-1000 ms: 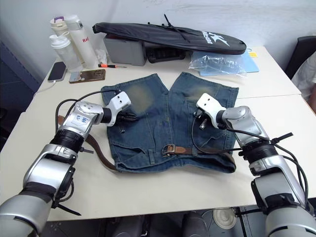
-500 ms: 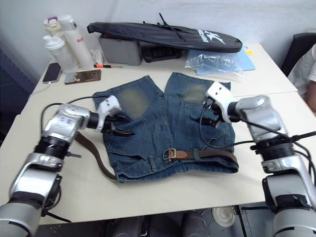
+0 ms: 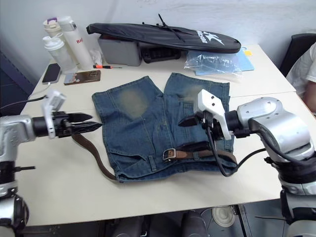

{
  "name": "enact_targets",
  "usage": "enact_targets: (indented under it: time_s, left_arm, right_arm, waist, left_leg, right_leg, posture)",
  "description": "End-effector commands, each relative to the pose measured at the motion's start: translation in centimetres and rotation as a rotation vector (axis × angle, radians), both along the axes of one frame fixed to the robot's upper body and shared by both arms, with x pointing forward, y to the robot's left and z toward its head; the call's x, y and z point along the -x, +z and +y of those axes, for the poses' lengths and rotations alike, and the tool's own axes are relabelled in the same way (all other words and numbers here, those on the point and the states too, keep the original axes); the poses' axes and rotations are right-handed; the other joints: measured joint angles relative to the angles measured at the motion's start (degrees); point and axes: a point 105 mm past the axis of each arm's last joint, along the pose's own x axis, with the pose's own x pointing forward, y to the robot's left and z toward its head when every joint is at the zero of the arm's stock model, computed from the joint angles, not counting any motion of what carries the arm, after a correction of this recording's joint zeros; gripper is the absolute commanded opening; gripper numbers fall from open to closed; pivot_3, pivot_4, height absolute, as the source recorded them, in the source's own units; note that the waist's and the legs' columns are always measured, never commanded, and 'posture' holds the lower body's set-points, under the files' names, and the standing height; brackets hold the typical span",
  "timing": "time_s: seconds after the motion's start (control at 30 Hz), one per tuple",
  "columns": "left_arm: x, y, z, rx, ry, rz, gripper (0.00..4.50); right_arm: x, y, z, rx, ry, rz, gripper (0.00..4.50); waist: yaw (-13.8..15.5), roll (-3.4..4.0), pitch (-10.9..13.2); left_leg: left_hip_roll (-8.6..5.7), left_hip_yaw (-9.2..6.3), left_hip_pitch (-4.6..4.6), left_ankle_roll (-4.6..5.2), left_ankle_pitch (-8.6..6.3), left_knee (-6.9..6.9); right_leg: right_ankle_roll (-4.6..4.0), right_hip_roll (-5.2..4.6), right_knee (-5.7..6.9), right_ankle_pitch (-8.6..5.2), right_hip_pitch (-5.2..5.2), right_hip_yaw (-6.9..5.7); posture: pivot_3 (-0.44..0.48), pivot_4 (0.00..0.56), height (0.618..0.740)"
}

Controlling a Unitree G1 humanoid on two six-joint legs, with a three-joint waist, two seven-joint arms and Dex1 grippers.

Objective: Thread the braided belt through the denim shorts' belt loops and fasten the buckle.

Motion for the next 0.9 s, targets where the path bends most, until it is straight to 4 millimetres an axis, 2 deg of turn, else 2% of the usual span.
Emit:
enact_targets:
  time_s: [0.03, 0.1, 0.2, 0.3, 0.4, 0.5, 0.6, 0.63, 0.7, 0.73, 0.83, 0.9]
  left_arm:
    - [1.2, 0.8, 2.6, -0.003, 0.161, -0.012, 4.48]
    - [2.6, 0.5, 3.8, 0.083, 0.250, -0.003, 4.48]
    - [5.3, -1.7, 4.9, 0.150, 0.402, 0.063, 4.48]
    - [6.3, -3.0, 5.7, 0.154, 0.544, 0.096, 4.48]
    - [5.0, -2.8, 6.9, 0.166, 0.767, 0.048, 4.48]
    - [2.7, -2.1, 5.8, 0.152, 0.849, 0.045, 4.48]
    - [1.3, -1.8, 4.7, 0.167, 0.878, 0.059, 4.48]
    - [0.6, -2.7, 4.0, 0.208, 0.858, 0.107, 4.48]
    - [-0.7, -3.9, 3.1, 0.320, 0.934, 0.189, 4.48]
    - [-1.0, -4.2, 3.1, 0.290, 0.974, 0.216, 4.48]
    - [-1.7, -3.7, 3.4, 0.266, 1.078, 0.249, 4.48]
    - [-2.5, -3.7, 2.5, 0.287, 1.097, 0.287, 4.48]
  right_arm:
    - [1.5, 0.2, 0.8, -0.004, 0.095, 0.021, 4.50]
    - [1.5, 0.0, 1.1, 0.012, 0.125, 0.008, 4.50]
    - [0.8, -0.8, 1.2, 0.063, 0.150, -0.032, 4.50]
    - [0.1, -1.0, 1.4, 0.080, 0.155, -0.055, 4.50]
    - [-0.4, -0.9, 1.7, 0.072, 0.161, -0.073, 4.50]
    - [-0.6, -0.7, 2.2, 0.052, 0.181, -0.078, 4.50]
    - [-0.8, -0.2, 2.4, 0.028, 0.196, -0.095, 4.50]
    - [-0.7, 0.3, 2.3, 0.012, 0.213, -0.118, 4.50]
    - [-0.6, 1.0, 2.1, -0.006, 0.237, -0.142, 4.50]
    - [-0.6, 1.2, 2.1, -0.021, 0.231, -0.149, 4.50]
    - [-1.1, 1.5, 2.2, -0.045, 0.185, -0.167, 4.50]
    - [-1.2, 1.2, 2.1, -0.037, 0.157, -0.191, 4.50]
  waist:
    - [0.00, -0.04, 0.01]
    - [0.00, -0.07, 0.01]
    - [-0.02, -0.08, -0.01]
    - [0.09, -0.21, 0.02]
    - [1.33, -0.38, 0.00]
    - [1.91, -0.43, -0.02]
    - [1.87, -0.45, -0.04]
    - [1.65, -0.45, -0.04]
    - [1.54, -0.39, -0.07]
    - [1.54, -0.42, -0.04]
    - [1.24, -0.68, 0.09]
    - [1.32, -0.70, 0.09]
  left_leg:
    - [0.00, -0.01, 0.04, 0.00, 0.00, 0.00]
    - [0.01, -0.03, 0.04, 0.00, 0.00, 0.01]
    - [0.01, -0.17, 0.09, 0.02, -0.01, -0.05]
    - [-0.08, -0.10, 0.13, 0.06, -0.01, -0.04]
    - [-0.08, -0.17, 0.13, 0.04, 0.02, 0.10]
    - [-0.12, -0.16, 0.14, -0.02, 0.08, 0.17]
    - [-0.14, -0.13, 0.16, -0.04, 0.06, 0.20]
    - [-0.14, -0.12, 0.15, -0.04, 0.06, 0.19]
    - [-0.14, -0.08, 0.15, -0.06, 0.04, 0.19]
    - [-0.15, -0.06, 0.15, -0.04, 0.04, 0.18]
    - [-0.13, -0.07, 0.10, -0.06, 0.03, 0.15]
    - [-0.10, 0.00, 0.11, -0.14, -0.01, 0.14]
  right_leg:
    - [0.00, -0.01, 0.01, 0.00, 0.01, 0.02]
    - [0.00, -0.03, 0.01, 0.00, 0.00, 0.02]
    - [0.02, -0.19, -0.02, 0.04, 0.01, 0.03]
    - [0.08, -0.31, -0.05, 0.07, 0.03, 0.04]
    - [0.07, -0.32, -0.15, 0.07, 0.11, -0.07]
    - [0.03, -0.29, -0.20, 0.11, 0.31, -0.22]
    - [0.07, -0.29, -0.26, 0.16, 0.47, -0.27]
    - [0.09, -0.27, -0.25, 0.20, 0.48, -0.28]
    - [0.11, -0.28, -0.26, 0.22, 0.52, -0.28]
    - [0.11, -0.28, -0.32, 0.22, 0.52, -0.30]
    - [0.12, -0.17, -0.41, 0.24, 0.53, -0.43]
    - [0.09, -0.03, -0.47, 0.25, 0.51, -0.42]
  posture:
    - [0.000, 0.150, 0.652]
    - [0.000, 0.150, 0.652]
    - [0.000, 0.150, 0.652]
    - [0.000, 0.150, 0.652]
    - [0.000, 0.150, 0.652]
    - [0.000, 0.150, 0.652]
    - [0.000, 0.150, 0.652]
    - [0.000, 0.150, 0.652]
    - [0.000, 0.150, 0.652]
    - [0.000, 0.150, 0.652]
    - [0.000, 0.150, 0.652]
    - [0.000, 0.150, 0.652]
